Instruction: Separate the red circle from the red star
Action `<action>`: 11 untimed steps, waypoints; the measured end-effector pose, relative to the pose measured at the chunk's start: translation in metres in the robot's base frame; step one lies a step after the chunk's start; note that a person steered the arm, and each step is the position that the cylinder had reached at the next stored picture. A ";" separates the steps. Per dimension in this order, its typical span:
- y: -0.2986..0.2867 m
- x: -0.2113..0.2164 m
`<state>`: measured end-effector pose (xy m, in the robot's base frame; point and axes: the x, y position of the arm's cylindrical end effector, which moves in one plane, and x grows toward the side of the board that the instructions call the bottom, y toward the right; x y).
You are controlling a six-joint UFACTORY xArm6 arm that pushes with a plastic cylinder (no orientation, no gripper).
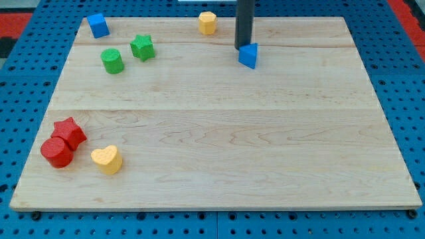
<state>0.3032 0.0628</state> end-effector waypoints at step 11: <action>-0.340 0.236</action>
<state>0.5391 -0.2775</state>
